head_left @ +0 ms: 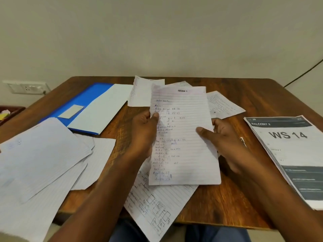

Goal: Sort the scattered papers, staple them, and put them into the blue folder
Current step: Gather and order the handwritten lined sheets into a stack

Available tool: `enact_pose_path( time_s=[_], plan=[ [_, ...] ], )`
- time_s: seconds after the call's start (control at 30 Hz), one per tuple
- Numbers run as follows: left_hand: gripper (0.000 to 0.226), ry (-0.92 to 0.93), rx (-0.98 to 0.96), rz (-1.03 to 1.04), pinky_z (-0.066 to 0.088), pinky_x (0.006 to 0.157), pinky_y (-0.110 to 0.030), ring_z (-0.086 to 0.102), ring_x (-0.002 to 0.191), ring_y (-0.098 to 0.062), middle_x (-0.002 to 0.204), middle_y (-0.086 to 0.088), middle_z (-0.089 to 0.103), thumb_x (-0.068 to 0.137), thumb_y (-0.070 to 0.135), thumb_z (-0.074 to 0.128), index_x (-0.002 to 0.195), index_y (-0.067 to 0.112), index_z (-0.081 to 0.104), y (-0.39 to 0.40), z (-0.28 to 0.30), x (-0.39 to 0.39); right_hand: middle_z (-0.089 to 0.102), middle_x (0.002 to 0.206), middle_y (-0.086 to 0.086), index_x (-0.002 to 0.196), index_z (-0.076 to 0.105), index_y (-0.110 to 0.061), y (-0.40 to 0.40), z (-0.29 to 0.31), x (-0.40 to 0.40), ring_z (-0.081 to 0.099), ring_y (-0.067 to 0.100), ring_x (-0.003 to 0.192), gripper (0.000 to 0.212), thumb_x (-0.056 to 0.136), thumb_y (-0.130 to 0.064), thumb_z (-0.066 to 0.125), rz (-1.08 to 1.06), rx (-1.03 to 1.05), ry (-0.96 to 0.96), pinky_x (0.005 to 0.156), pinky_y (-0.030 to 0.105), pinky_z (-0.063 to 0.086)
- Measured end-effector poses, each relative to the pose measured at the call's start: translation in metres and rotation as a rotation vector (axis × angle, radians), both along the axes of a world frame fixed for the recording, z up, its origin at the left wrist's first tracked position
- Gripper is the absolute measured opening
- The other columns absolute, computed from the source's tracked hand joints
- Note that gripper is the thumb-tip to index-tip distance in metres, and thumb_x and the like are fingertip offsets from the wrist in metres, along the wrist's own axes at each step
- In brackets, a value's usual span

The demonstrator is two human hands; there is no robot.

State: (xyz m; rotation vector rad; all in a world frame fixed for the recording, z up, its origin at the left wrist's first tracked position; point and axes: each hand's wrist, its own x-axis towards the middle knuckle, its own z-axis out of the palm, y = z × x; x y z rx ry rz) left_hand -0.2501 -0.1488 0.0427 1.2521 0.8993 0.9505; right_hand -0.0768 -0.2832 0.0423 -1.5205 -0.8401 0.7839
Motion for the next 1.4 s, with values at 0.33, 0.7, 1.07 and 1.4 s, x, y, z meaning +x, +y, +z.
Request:
enact_pose_path(
  time_s=[0.33,0.7,1.07,1.4],
  plan=[
    [0.015,-0.133,-0.162,0.170,0.061,0.094,-0.056,0.080,0.094,-0.020,0.105,0.006,0.081,0.108,0.028,0.059,0.115,0.027,0.073,0.021,-0.005,-0.009,0.078,0.100,0.017,0.130,0.058,-0.015,-0.034,-0.007,0.001,0.072,0.032,0.069,0.055,0.082,-0.003,0.081,0.129,-0.052,0.076,0.048,0.031,0.055],
    [0.023,-0.213,-0.206,0.240,0.063,0.084,-0.046,0.077,0.104,-0.024,0.112,0.001,0.080,0.109,0.016,0.055,0.126,0.019,0.070,0.037,-0.013,-0.015,0.077,0.089,0.020,0.117,0.073,-0.009,-0.046,-0.010,-0.005,0.076,0.029,0.077,0.045,0.076,0.006,0.083,-0.033,0.125,0.073,0.056,0.029,0.058],
    [0.021,-0.196,-0.170,0.213,0.059,0.097,-0.055,0.077,0.106,-0.024,0.115,0.002,0.080,0.109,0.017,0.055,0.121,0.023,0.072,0.039,-0.019,-0.017,0.076,0.102,0.024,0.111,0.077,-0.008,-0.046,-0.007,-0.007,0.074,0.032,0.083,0.043,0.070,0.001,0.086,0.014,0.177,0.119,0.054,0.032,0.059],
    [0.022,-0.237,-0.186,0.194,0.061,0.092,-0.050,0.077,0.106,-0.025,0.117,-0.002,0.080,0.110,0.015,0.053,0.122,0.019,0.072,0.039,-0.020,-0.017,0.078,0.104,0.016,0.112,0.077,-0.004,-0.048,-0.006,-0.009,0.074,0.025,0.083,0.030,0.085,0.009,0.073,0.054,0.180,0.105,0.052,0.028,0.056]
  ],
)
